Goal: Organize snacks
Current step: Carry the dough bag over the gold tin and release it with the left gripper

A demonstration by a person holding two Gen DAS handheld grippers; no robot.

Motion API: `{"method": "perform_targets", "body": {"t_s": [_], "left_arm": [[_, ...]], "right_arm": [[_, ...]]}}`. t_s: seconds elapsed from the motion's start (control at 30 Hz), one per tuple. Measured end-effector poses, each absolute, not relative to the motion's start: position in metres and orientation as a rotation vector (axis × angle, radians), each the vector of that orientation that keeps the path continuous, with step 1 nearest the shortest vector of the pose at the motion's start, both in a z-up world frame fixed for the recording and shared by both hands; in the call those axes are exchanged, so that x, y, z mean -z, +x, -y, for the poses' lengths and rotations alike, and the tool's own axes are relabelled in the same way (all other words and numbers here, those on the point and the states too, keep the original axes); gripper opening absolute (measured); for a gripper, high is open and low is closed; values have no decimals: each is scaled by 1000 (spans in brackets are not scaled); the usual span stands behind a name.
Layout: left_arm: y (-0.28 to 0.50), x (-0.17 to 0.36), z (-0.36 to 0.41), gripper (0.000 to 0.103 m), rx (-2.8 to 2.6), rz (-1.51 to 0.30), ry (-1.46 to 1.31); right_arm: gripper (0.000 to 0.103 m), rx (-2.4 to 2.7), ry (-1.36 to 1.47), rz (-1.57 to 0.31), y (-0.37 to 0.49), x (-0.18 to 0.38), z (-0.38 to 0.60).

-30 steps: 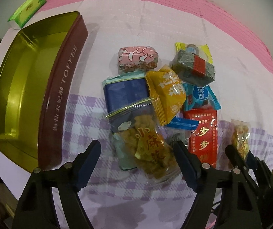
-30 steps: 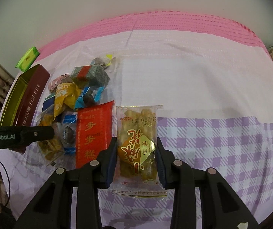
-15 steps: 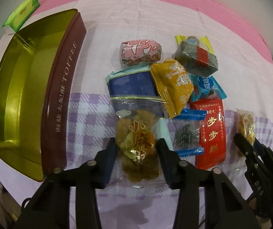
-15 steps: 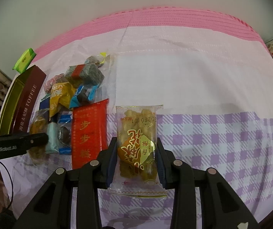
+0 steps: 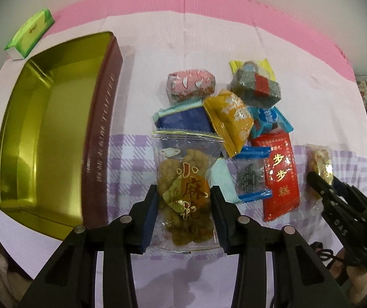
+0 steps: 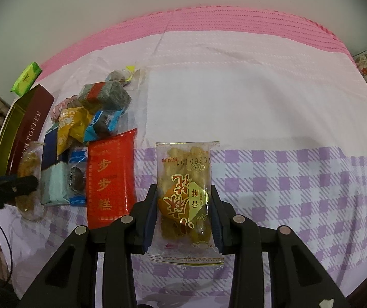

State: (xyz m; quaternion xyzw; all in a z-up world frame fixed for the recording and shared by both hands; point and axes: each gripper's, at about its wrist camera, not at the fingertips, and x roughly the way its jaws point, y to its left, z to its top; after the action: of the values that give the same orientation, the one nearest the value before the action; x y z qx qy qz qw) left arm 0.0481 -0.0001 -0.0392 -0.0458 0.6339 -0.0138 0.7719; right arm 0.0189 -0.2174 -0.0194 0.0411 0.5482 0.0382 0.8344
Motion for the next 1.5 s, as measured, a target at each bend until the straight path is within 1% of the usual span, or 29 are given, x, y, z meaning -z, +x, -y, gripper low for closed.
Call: {"method": "perform_targets", "body": {"t_s": [0.23, 0.43, 0.67, 0.87, 1.13, 1.5], "left_arm": [[55, 18, -16, 41, 7, -1311, -87], [59, 0, -74, 41, -71, -1280, -83], [62, 16, -134, 41, -177, -1306, -36], [66, 38, -161, 41, -220, -1337, 30], [66, 60, -173, 41, -214, -1378, 100], [59, 69, -177, 41, -197, -1381, 121]], "right_arm": [[34, -65, 72, -1164, 23, 24, 219], [34, -59, 42, -1166, 25, 26, 217], [35, -45, -1, -1180, 29, 28, 209], [35, -28, -42, -1202, 35, 30, 197], [36, -14, -50, -1227, 39, 29, 188], [36, -12, -54, -1244, 43, 30, 191]]}}
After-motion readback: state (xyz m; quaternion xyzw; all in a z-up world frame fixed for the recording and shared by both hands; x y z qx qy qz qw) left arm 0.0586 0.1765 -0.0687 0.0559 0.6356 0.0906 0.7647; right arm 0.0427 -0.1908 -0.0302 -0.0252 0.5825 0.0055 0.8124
